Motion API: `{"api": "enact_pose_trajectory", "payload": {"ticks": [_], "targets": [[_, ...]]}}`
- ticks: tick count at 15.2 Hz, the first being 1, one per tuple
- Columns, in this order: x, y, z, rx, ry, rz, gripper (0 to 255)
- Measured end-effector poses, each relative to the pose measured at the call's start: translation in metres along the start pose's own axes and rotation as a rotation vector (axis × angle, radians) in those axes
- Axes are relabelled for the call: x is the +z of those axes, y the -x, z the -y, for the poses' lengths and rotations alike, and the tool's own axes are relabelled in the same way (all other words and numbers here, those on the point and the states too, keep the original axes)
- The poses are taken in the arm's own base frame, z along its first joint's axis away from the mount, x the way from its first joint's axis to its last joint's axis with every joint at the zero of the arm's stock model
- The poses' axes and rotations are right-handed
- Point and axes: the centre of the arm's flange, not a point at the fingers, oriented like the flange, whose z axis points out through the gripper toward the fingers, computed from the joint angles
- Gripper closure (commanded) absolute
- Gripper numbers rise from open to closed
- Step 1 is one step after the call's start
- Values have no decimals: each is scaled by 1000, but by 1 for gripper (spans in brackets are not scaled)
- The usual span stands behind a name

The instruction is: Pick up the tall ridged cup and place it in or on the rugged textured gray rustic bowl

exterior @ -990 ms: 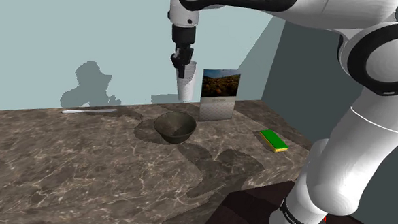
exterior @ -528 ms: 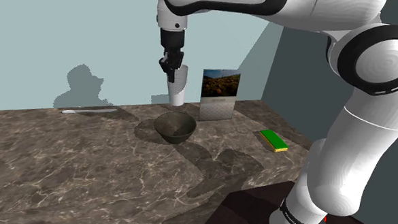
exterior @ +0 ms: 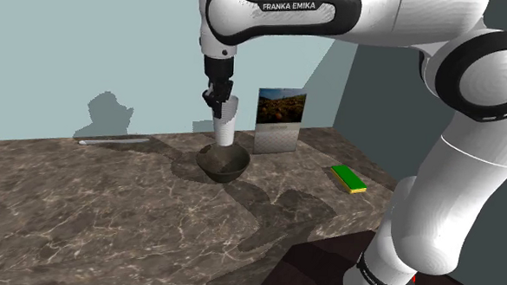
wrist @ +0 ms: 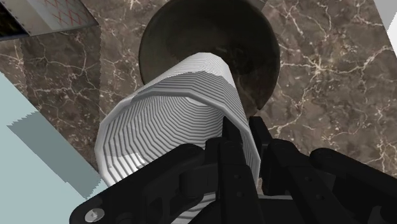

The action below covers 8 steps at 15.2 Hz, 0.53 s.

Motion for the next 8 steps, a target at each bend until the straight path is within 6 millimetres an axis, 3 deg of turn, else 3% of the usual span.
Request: {"api": "enact_pose_trajectory", "payload": {"ticks": [8], "targets": [[42,2,3,0,0,0,255]]}}
